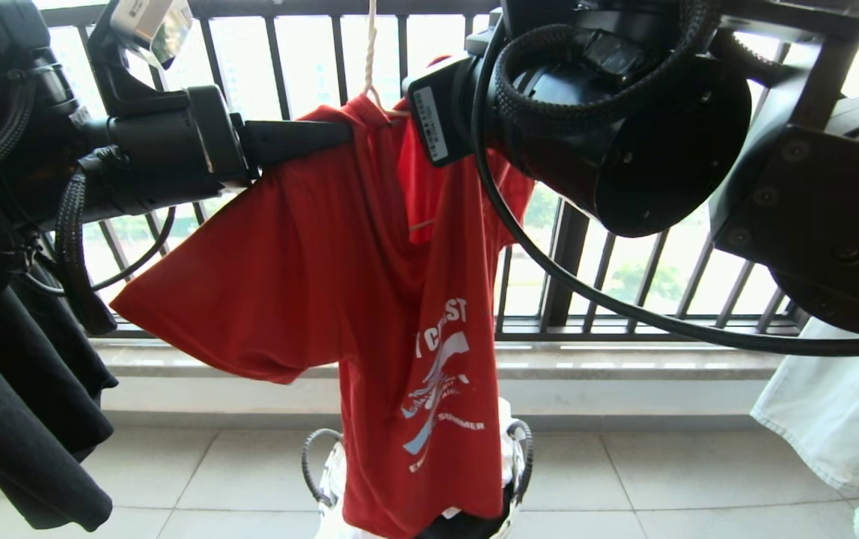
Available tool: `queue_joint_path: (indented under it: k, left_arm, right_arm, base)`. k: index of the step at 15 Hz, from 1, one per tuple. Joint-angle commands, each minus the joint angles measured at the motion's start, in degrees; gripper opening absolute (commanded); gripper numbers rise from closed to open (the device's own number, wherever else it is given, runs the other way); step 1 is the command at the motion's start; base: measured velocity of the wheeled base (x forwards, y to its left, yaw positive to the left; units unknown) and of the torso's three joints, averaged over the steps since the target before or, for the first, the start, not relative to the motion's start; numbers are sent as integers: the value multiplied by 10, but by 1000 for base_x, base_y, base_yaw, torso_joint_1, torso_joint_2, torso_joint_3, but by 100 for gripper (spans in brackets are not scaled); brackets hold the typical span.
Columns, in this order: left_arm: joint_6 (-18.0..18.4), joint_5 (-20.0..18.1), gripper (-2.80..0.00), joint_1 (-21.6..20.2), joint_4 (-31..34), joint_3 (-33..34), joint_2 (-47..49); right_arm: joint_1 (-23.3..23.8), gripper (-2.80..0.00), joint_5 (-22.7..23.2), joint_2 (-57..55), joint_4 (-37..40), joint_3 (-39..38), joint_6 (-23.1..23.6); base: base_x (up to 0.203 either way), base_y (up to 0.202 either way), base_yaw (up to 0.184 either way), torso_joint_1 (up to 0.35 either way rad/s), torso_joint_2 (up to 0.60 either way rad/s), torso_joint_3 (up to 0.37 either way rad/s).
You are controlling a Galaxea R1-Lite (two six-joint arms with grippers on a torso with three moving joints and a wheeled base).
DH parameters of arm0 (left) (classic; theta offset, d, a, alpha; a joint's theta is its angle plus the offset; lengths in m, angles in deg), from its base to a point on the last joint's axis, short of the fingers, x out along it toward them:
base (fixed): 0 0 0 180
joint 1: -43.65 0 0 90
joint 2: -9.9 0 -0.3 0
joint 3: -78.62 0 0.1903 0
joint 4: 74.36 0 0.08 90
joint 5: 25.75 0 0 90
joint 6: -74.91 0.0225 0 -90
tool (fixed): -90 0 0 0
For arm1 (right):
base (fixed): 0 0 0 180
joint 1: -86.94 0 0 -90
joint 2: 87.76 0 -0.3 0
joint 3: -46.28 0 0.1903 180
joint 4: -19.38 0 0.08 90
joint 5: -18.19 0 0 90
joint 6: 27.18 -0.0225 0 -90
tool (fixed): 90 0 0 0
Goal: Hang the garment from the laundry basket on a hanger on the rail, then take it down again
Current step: Hang the clothes on the clothes rack
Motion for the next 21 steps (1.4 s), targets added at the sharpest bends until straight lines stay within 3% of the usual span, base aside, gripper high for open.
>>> queue_joint_path:
  k: [1, 8, 19, 20, 21]
  left_arm:
    - [0, -3, -280, 9, -2, 4, 0]
    - [14, 10, -280, 29, -1, 11, 1]
    - [19, 34, -280, 26, -2, 6, -4]
    - [18, 34, -280, 26, -2, 8, -7]
    - [18, 34, -280, 26, -2, 8, -7]
  right_arm:
    - [0, -280, -3, -20, 15, 32, 3]
    - [-2, -280, -4, -35, 54, 76, 4]
    - [-20, -280, -22, -32, 53, 43, 4]
    - [-20, -212, -22, -32, 53, 42, 4]
    - [-20, 0, -22, -32, 53, 41, 3]
  base:
    - [0, 0, 0, 0, 0, 0]
    - [0, 0, 0, 0, 0, 0]
    - [0, 0, 0, 0, 0, 0]
    - [0, 0, 0, 0, 0, 0]
    - [0, 0, 0, 0, 0, 0]
